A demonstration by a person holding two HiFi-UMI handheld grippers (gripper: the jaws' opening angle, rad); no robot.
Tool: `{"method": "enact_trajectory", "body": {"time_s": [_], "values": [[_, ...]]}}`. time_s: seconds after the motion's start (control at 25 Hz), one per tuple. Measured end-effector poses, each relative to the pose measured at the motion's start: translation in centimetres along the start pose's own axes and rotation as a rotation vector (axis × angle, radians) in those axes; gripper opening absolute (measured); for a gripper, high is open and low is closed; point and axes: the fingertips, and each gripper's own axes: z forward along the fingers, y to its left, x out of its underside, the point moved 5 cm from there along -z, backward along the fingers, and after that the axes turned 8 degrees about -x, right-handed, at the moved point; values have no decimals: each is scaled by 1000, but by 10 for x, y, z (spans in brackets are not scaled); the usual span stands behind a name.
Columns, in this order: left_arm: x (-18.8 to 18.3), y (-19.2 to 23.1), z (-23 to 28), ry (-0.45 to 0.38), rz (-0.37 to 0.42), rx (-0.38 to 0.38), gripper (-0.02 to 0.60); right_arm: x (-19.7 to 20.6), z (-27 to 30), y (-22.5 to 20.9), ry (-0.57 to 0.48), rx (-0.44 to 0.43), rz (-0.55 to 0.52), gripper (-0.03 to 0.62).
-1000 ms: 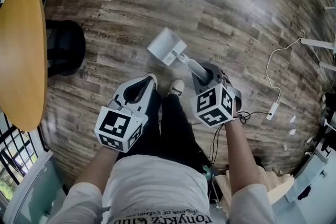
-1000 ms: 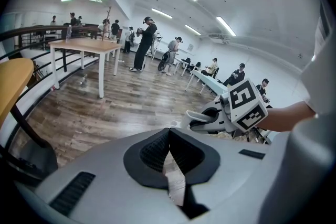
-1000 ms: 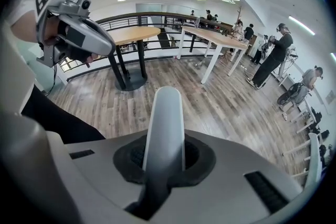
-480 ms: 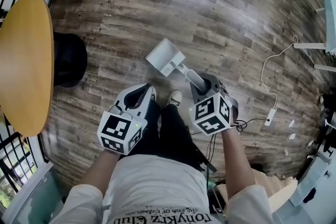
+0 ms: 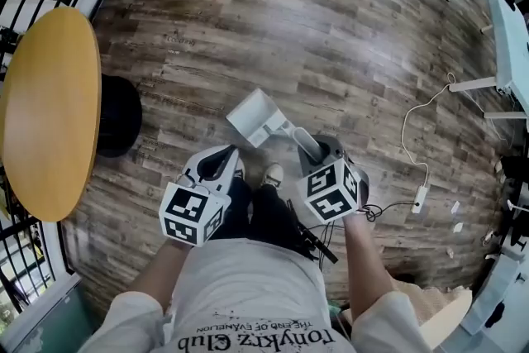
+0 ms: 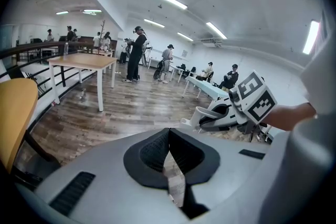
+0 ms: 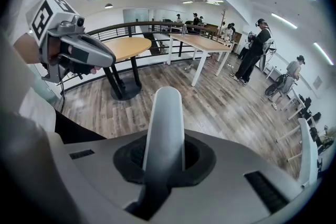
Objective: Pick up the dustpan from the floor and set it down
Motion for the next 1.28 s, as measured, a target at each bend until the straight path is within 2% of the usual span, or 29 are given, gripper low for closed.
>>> {"method": "enact_trajectory", "body": {"time_s": [0.6, 1.28], "values": [[-8, -35, -42, -57, 71, 57, 23, 4, -59, 43, 10, 39, 41, 55], [-28, -52, -55, -103, 129, 79, 23, 2, -85, 54, 11, 53, 76, 55]]}}
